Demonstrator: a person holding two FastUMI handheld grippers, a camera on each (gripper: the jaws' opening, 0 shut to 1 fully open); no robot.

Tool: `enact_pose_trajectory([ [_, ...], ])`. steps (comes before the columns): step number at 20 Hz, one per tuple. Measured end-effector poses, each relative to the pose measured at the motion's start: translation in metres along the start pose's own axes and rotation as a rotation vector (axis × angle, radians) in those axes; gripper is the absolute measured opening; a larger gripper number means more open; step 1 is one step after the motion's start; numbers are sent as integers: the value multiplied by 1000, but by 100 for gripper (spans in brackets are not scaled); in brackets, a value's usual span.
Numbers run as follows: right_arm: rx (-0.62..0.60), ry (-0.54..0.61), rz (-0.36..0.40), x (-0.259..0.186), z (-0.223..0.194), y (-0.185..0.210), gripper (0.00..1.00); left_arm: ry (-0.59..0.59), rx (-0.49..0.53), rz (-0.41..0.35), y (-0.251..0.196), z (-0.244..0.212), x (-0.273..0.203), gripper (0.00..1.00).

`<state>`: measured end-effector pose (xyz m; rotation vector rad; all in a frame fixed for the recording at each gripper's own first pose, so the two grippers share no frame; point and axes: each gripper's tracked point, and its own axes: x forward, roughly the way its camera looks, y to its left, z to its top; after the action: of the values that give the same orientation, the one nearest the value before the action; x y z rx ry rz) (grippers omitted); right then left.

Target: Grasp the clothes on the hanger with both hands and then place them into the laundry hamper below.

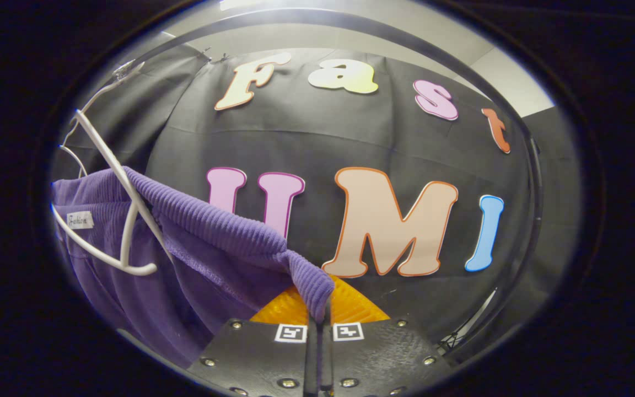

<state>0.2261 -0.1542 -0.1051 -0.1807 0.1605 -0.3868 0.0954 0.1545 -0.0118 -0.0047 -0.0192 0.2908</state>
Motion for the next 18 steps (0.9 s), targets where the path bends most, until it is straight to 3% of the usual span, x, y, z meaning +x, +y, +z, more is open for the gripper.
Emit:
enact_pose_trajectory([
  [6, 7, 59, -13, -11, -27, -13, 4, 39, -1, -21, -11, -16, -7, 5],
  [9, -11, 82, -7, -16, -39, -14, 3, 61, 1, -29, -15, -25, -12, 0],
  [18, -34, 157, 62, -52, -79, 5, 3, 137, 20, -27, -13, -58, -33, 3],
])
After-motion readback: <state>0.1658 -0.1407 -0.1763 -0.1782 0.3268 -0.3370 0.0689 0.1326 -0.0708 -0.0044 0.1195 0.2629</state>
